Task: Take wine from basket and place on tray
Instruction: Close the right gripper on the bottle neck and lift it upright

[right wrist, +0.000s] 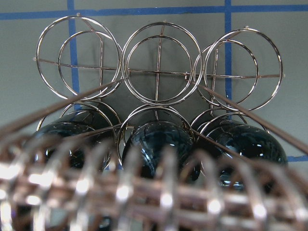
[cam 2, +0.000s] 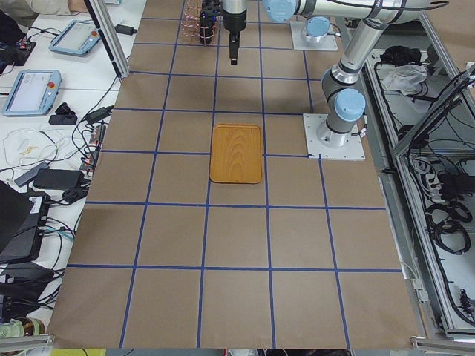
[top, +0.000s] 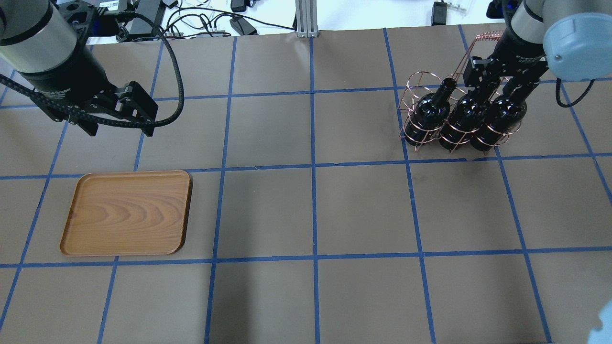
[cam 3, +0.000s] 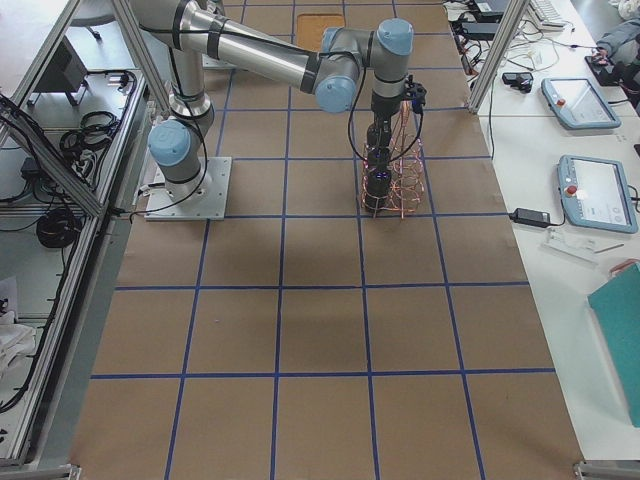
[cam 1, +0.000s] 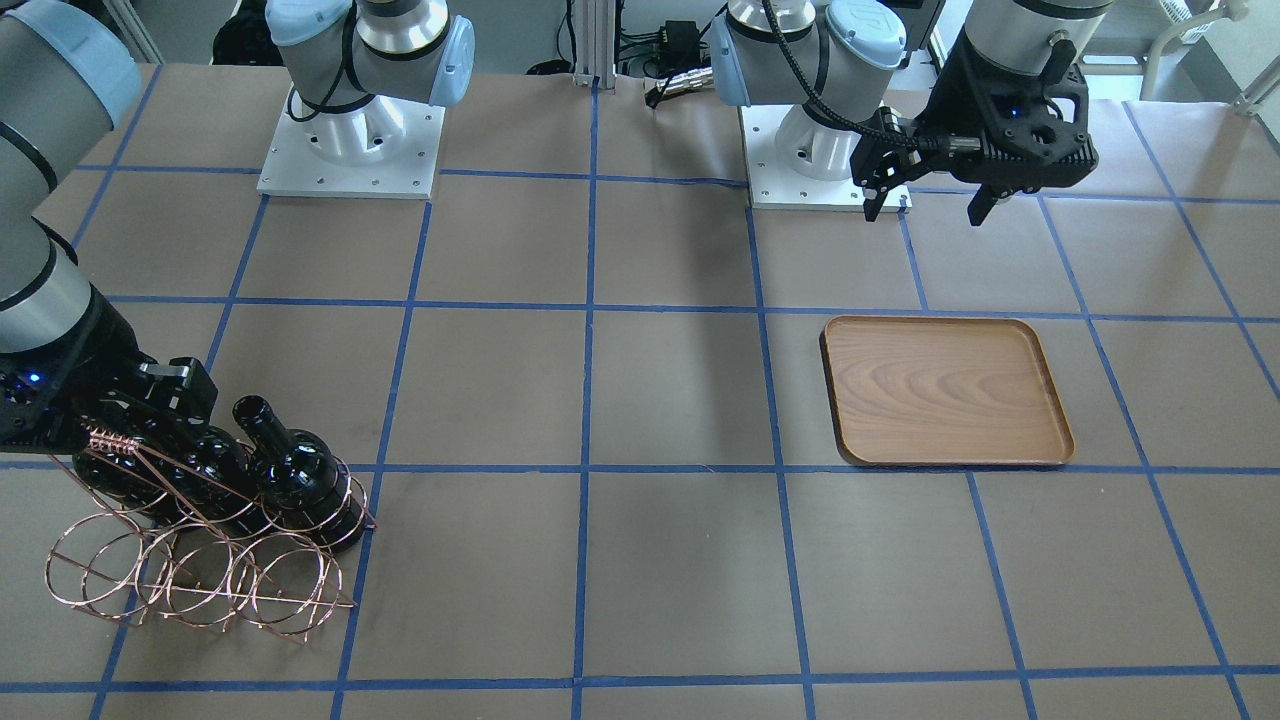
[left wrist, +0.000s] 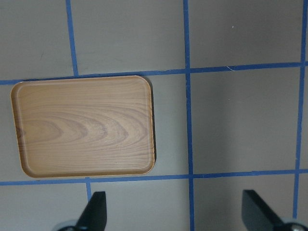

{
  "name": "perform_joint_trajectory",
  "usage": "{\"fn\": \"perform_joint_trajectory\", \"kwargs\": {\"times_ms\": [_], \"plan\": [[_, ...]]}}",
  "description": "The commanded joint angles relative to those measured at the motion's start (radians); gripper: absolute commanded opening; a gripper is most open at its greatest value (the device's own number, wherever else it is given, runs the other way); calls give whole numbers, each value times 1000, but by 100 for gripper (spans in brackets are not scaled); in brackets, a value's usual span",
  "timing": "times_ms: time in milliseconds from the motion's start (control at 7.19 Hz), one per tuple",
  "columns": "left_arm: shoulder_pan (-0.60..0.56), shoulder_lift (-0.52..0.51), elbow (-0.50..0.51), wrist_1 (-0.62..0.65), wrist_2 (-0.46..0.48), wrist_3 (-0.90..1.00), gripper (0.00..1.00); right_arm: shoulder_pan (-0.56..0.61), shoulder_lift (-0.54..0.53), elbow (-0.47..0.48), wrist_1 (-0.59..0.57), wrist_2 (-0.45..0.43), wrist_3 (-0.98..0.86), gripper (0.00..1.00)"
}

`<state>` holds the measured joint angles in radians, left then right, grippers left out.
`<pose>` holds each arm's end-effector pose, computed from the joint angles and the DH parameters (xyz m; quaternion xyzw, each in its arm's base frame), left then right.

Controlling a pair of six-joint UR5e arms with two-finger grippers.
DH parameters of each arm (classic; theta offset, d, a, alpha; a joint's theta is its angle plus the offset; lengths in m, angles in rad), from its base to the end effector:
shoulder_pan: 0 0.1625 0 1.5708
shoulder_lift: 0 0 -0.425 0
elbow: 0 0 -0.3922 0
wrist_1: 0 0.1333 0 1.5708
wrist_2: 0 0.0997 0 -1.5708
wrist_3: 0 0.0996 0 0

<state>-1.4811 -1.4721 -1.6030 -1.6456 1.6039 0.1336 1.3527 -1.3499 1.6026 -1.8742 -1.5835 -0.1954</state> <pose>-0.0893 -0.4582 0.5111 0.0220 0.9996 0.0060 0.0160 0.0040 -0.5924 0.3847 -0.0115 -0.9996 0.0235 0.0114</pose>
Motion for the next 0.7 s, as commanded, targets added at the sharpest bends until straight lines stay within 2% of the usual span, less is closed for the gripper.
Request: {"fn": "perform_joint_trajectory", "kwargs": {"times_ms": [0,278,417,557], "plan": [[-1,-2,0,4,-2,4,100,9,1,-1,0,8,1,36],[1,-1,0,4,-1,6,100,11,5,-3,3,8,-2,25],[-1,-2,0,3,-1,5,100,11,2,-36,22,4,-2,20],[-1,-1,0,3,1,4,100,13,-2,-146,168,3,-2,16]]}}
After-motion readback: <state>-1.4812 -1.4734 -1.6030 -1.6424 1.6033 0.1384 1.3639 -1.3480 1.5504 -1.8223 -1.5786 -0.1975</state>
